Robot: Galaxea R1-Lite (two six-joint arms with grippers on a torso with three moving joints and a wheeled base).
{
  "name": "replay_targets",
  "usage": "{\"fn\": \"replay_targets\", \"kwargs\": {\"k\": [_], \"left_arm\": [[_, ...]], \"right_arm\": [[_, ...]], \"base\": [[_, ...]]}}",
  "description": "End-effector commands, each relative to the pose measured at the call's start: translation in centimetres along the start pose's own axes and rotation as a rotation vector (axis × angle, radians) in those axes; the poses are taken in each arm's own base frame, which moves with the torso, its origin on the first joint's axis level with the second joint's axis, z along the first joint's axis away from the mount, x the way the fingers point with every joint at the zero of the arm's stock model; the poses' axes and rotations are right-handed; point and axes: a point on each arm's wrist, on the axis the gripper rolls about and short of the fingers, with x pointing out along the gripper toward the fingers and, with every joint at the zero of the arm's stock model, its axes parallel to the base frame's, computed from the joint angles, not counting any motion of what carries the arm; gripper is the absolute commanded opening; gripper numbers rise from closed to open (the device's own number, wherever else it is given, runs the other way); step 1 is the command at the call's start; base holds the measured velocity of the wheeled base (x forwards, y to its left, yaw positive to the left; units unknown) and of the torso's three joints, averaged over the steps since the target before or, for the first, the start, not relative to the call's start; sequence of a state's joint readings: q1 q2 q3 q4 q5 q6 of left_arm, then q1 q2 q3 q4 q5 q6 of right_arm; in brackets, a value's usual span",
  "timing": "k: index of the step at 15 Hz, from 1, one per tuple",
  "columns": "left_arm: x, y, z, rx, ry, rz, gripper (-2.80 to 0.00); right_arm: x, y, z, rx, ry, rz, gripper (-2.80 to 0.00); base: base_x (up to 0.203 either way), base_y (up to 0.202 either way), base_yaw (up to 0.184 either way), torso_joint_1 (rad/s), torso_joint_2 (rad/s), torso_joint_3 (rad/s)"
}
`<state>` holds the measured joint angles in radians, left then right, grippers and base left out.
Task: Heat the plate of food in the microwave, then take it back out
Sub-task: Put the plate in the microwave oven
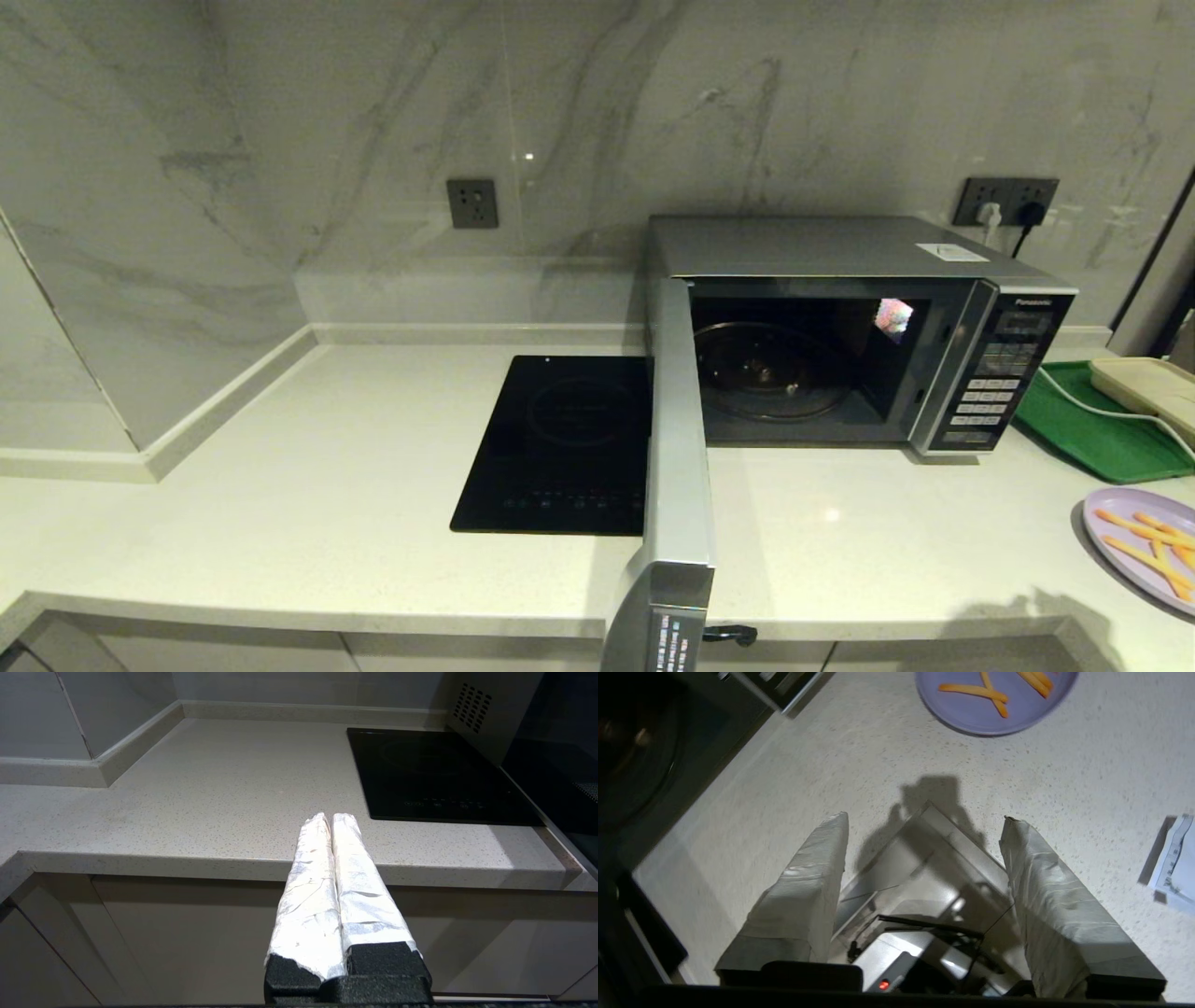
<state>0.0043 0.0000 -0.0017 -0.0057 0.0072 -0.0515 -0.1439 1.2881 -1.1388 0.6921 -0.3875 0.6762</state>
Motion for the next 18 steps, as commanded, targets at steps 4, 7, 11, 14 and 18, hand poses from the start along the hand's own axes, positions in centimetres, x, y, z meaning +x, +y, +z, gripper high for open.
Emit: {"fn": "replay_targets", "kwargs": {"k": [4,7,11,14,18], "left_arm": [[0.0,0.0,0.0,-0.001,-0.002,0.001,-2.80],[0.0,0.0,0.0,-0.001,0.000,0.001,-2.80],[0.0,0.0,0.0,-0.001,-0.001,0.001,-2.80],[0.0,0.0,0.0,-0.001,-0.002,0.001,-2.80],[0.0,0.0,0.0,-0.001,-0.001,0.001,-2.80]], "right_arm": [[11.6,0.6,3.6,0.241,0.177,-0.269,0.00],[14.9,-1.6,5.1,0.397,0.224,-0.328,0.00],[19.5,-6.6,6.9,0.539,0.298,-0.411,0.00],[22.8,-10.3,7.7,0.580,0.340,-0.474,0.00],[27.0,-13.0,7.1,0.564,0.366,-0.497,0.00]], "base": [[0.000,0.000,0.000,0.000,0.00,0.000],[0.000,0.000,0.000,0.000,0.00,0.000],[0.000,0.000,0.000,0.000,0.00,0.000],[0.000,0.000,0.000,0.000,0.00,0.000],[0.000,0.000,0.000,0.000,0.00,0.000]]}}
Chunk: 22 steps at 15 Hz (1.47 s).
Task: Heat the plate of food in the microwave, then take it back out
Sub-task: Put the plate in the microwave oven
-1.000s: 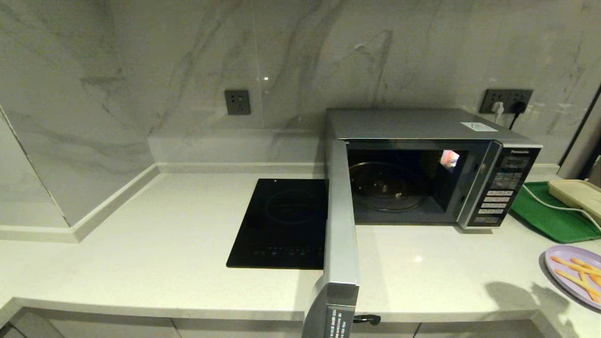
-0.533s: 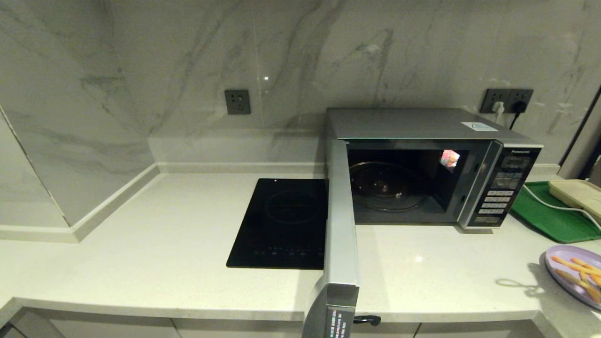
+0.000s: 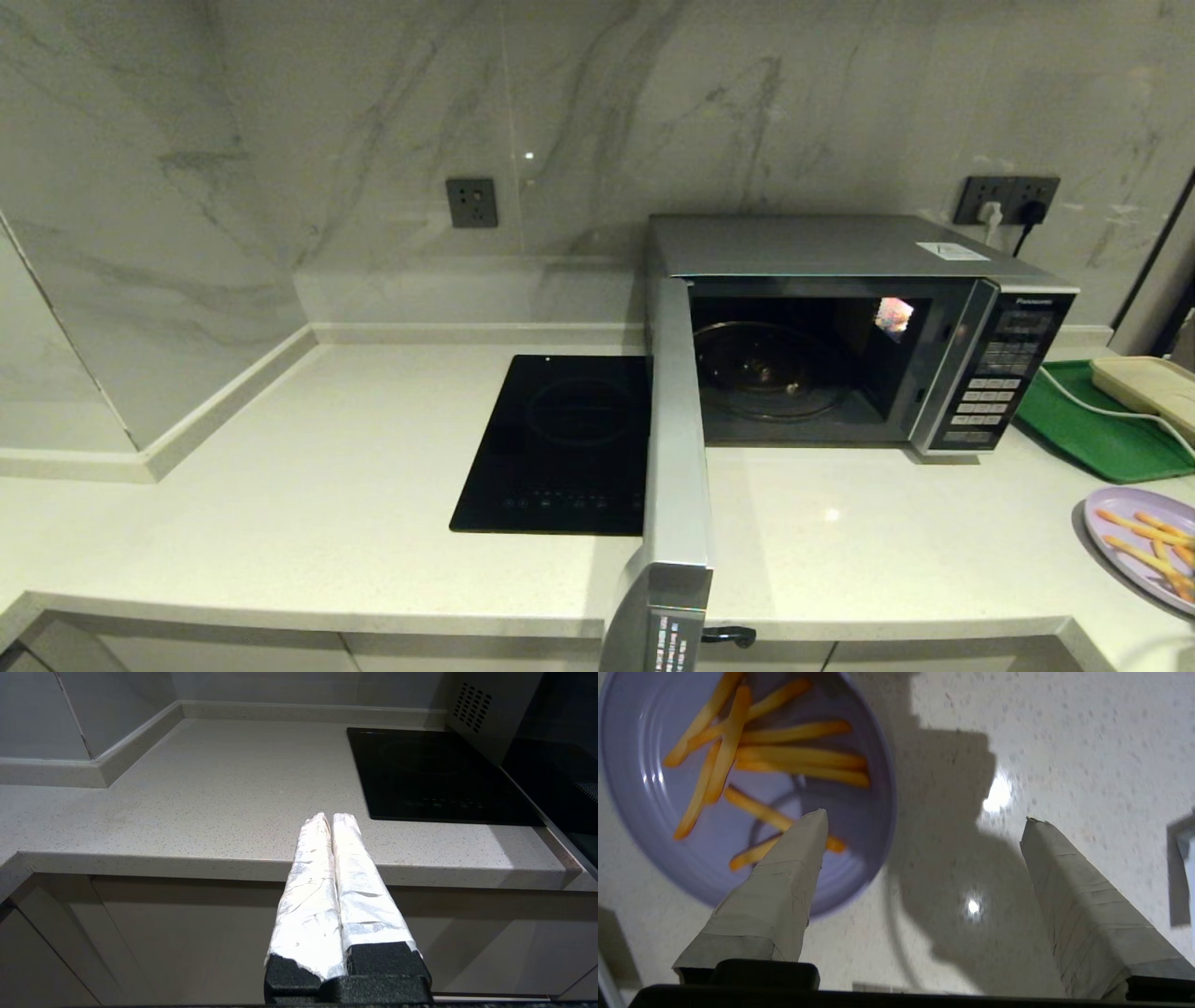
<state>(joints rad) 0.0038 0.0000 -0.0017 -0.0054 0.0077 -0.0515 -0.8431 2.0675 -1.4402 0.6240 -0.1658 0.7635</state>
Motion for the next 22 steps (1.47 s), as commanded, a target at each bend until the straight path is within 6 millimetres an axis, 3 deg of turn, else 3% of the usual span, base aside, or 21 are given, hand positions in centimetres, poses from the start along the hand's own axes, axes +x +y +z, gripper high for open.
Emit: {"fn": "replay_targets", "kwargs": {"k": [1,6,22], "left_arm": [[0.0,0.0,0.0,-0.001,-0.002,0.000,-2.80],[0.0,0.0,0.0,-0.001,-0.001,0.001,-2.80],[0.0,0.0,0.0,-0.001,-0.001,0.001,-2.80]], "right_arm": [[3.8,0.2,0.1,-0.010,0.050,-0.055,0.00],[6.2,0.5,-0.1,-0.031,0.065,-0.064,0.00],[7.5,0.5,-0.4,-0.044,0.072,-0.072,0.00]], "base": [[0.000,0.000,0.000,0.000,0.00,0.000],[0.000,0.000,0.000,0.000,0.00,0.000],[0.000,0.000,0.000,0.000,0.00,0.000]]}}
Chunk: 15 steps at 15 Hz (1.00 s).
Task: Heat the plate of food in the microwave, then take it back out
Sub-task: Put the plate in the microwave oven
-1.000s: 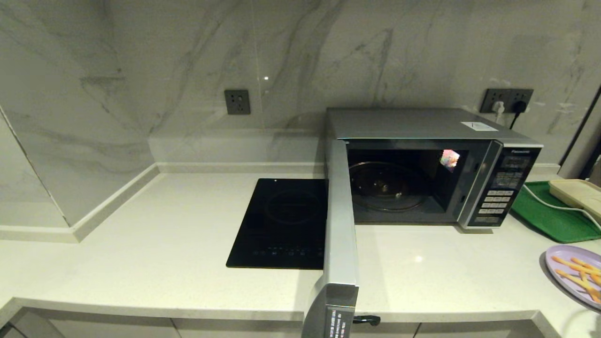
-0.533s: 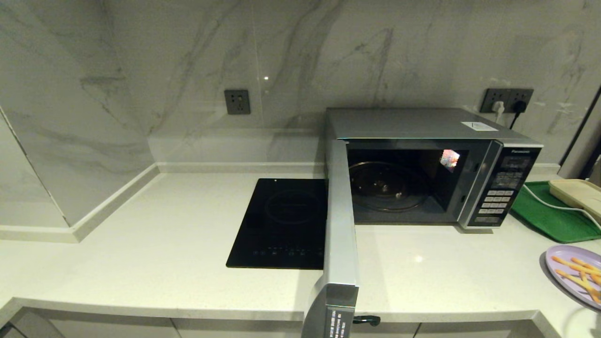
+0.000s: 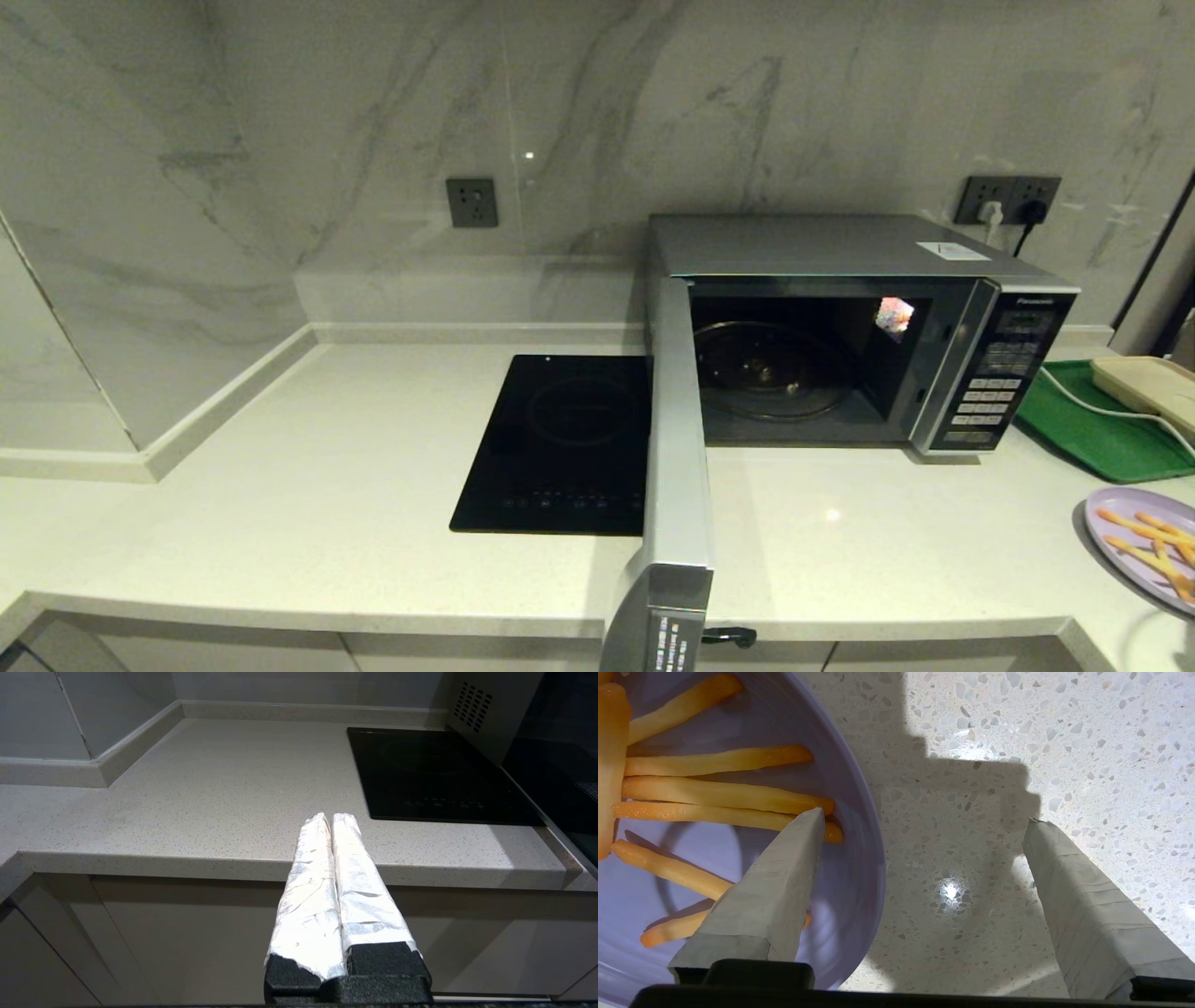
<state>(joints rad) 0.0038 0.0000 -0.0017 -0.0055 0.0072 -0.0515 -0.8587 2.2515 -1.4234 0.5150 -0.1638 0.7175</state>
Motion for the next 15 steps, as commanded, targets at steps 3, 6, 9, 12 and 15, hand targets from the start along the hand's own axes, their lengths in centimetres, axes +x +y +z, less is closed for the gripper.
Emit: {"fn": "replay_targets", "kwargs": {"k": [3,6,9,12,15], "left_arm": [[-0.01,0.00,0.00,-0.001,-0.001,0.000,-2.80],[-0.01,0.00,0.00,-0.001,-0.002,0.001,-2.80],[-0.01,0.00,0.00,-0.001,-0.002,0.001,-2.80],[-0.01,0.00,0.00,-0.001,-0.002,0.001,-2.80],[0.00,0.00,0.00,-0.001,-0.001,0.001,-2.80]], "right_arm": [[0.64,0.05,-0.14,0.000,0.013,-0.013,0.00],[0.70,0.19,-0.03,0.003,-0.003,0.000,0.00],[0.95,0.11,-0.18,0.001,0.004,-0.003,0.00],[0.70,0.14,-0.09,0.003,-0.003,0.001,0.00],[0.24,0.13,0.02,0.005,-0.013,0.010,0.00]], "base": [[0.000,0.000,0.000,0.000,0.00,0.000],[0.000,0.000,0.000,0.000,0.00,0.000],[0.000,0.000,0.000,0.000,0.00,0.000],[0.000,0.000,0.000,0.000,0.00,0.000],[0.000,0.000,0.000,0.000,0.00,0.000]]}}
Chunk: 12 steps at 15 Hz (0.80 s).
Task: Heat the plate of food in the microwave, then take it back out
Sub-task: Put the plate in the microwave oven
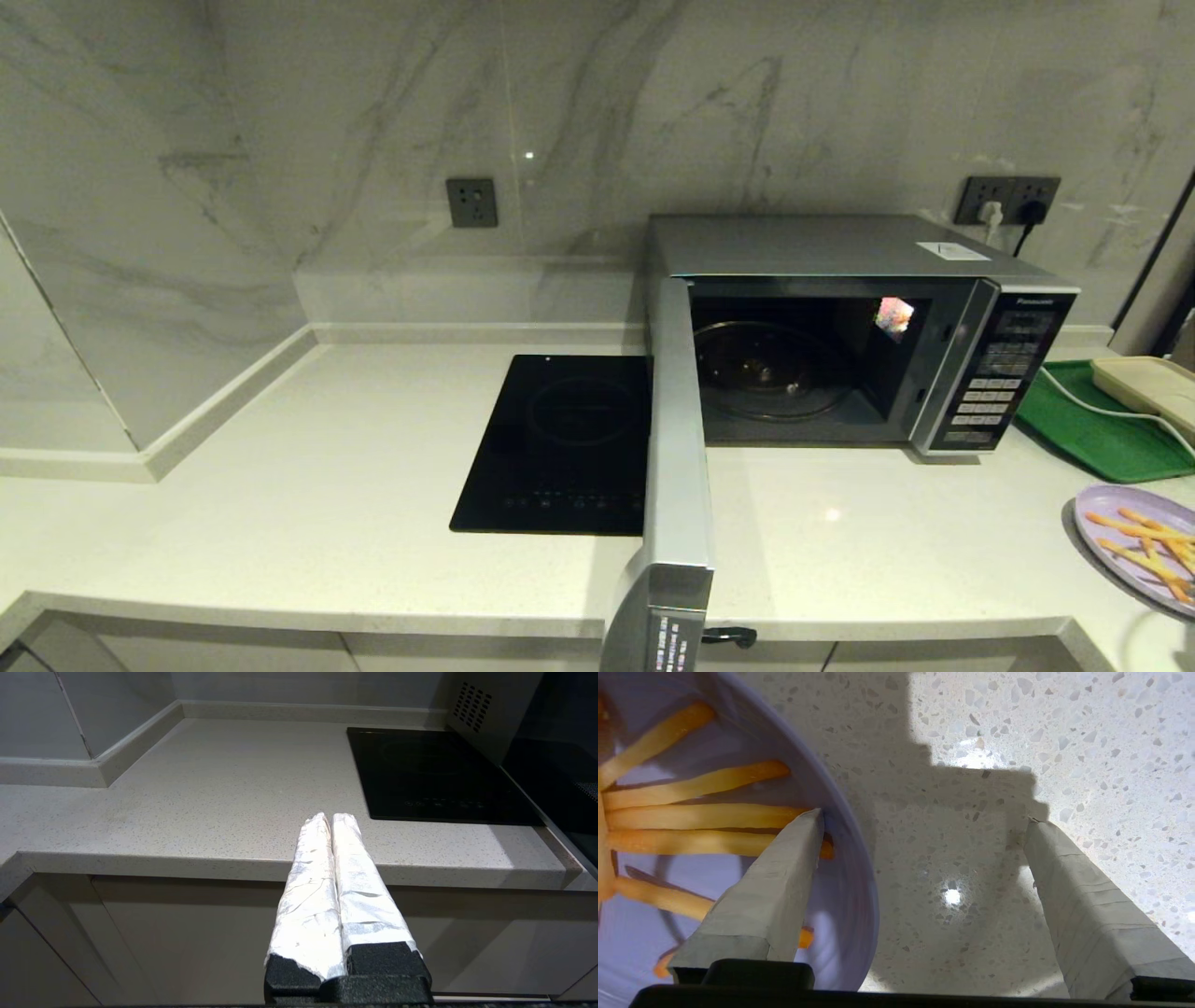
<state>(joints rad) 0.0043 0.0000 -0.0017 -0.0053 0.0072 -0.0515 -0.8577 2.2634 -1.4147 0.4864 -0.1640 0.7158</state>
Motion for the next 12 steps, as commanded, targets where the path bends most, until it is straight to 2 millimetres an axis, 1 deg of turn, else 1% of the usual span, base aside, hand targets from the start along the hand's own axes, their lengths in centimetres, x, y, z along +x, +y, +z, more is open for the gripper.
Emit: {"fn": "replay_targets", "kwargs": {"k": [1,5,6,12], "left_arm": [[0.00,0.00,0.00,-0.001,-0.001,0.001,-2.80],[-0.01,0.00,0.00,-0.001,-0.002,0.001,-2.80],[0.00,0.00,0.00,-0.001,-0.001,0.001,-2.80],[-0.01,0.00,0.00,-0.001,-0.002,0.001,-2.80]], "right_arm": [[-0.42,0.01,0.11,0.007,-0.008,0.007,0.00],[-0.30,-0.05,0.01,0.006,-0.004,0.003,0.00],[-0.30,-0.05,0.01,0.004,-0.005,0.002,-2.80],[-0.26,-0.03,0.03,0.004,-0.005,0.002,-2.80]], "base": [[0.000,0.000,0.000,0.000,0.00,0.000],[0.000,0.000,0.000,0.000,0.00,0.000],[0.000,0.000,0.000,0.000,0.00,0.000],[0.000,0.000,0.000,0.000,0.00,0.000]]}}
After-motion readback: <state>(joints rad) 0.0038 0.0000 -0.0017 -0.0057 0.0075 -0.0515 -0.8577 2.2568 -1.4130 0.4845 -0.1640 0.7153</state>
